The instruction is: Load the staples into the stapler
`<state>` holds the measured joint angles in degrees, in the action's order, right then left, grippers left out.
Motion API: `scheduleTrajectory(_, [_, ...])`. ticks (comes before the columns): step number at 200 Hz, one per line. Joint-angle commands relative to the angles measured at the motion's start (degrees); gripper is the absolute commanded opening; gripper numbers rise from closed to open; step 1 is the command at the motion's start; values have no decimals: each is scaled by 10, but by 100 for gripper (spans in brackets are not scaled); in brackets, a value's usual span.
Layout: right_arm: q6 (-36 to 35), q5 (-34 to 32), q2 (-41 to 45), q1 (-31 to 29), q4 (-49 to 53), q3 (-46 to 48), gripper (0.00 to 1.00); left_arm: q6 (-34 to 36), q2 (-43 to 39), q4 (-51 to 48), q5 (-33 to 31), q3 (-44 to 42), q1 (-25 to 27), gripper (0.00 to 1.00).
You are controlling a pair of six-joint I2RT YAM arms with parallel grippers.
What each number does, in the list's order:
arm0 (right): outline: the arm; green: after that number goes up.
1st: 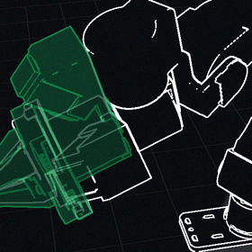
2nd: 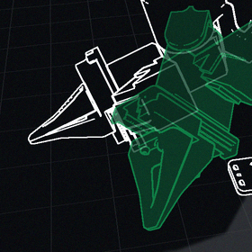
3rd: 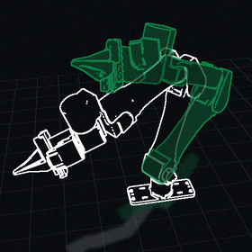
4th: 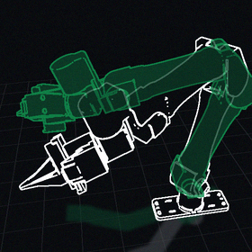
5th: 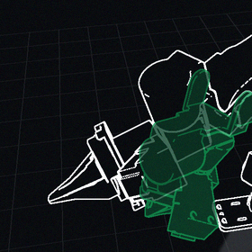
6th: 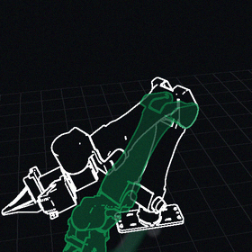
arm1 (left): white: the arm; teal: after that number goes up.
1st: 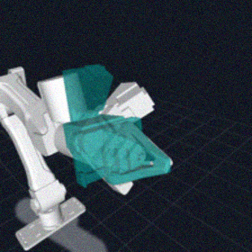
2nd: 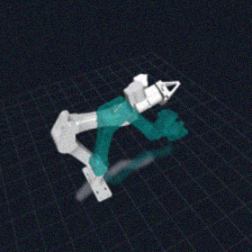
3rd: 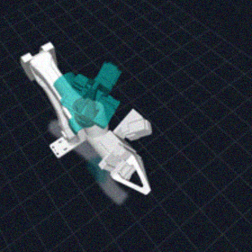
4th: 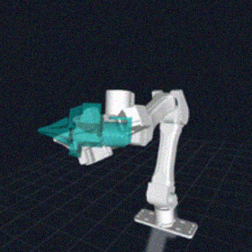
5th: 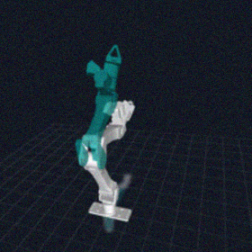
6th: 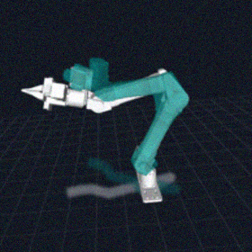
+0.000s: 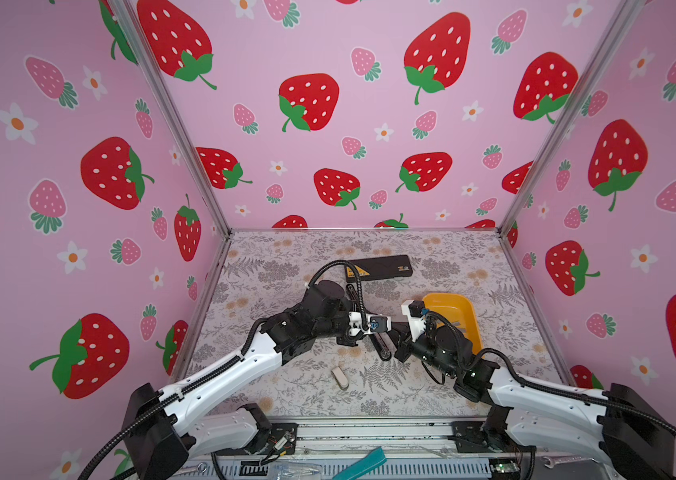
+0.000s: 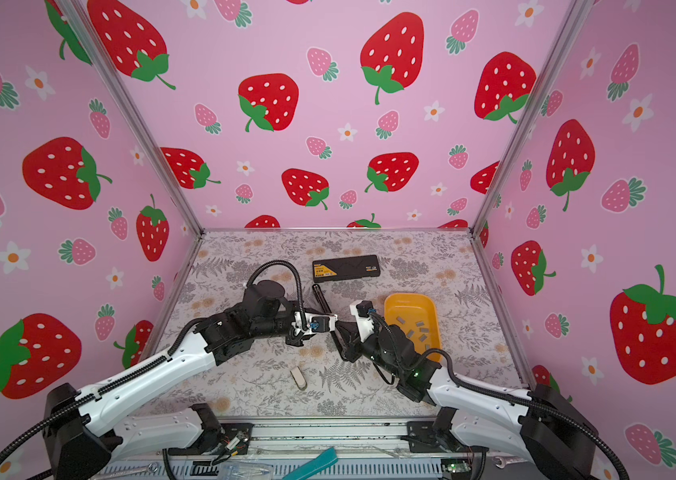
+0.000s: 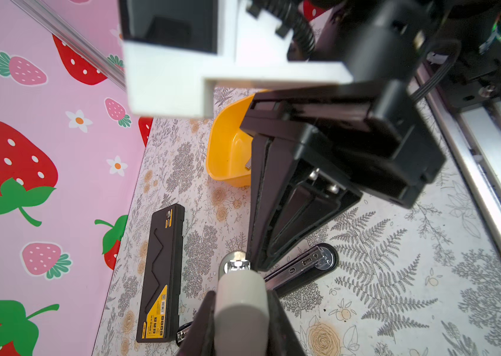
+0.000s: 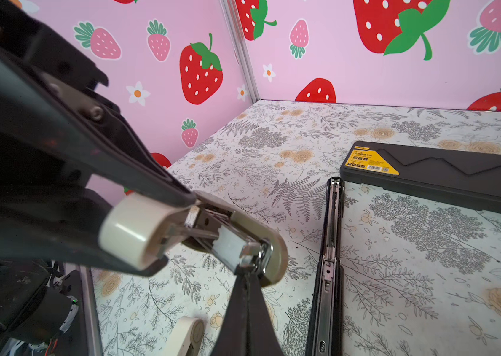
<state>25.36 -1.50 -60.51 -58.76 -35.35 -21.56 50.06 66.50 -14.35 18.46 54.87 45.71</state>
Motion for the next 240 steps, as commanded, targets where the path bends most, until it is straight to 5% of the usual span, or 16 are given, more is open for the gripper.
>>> scheduleTrajectory(1, [1, 6, -7, -1, -6, -23, 3, -6, -16, 15, 68, 9, 15, 0])
scheduleTrajectory(196, [-12, 108, 8, -1, -82, -3, 6, -15, -29, 35, 187, -2, 21, 0])
scheduleTrajectory(240, [-24, 62, 9, -1, -83, 5, 9, -17, -35, 37, 199, -4, -13, 0])
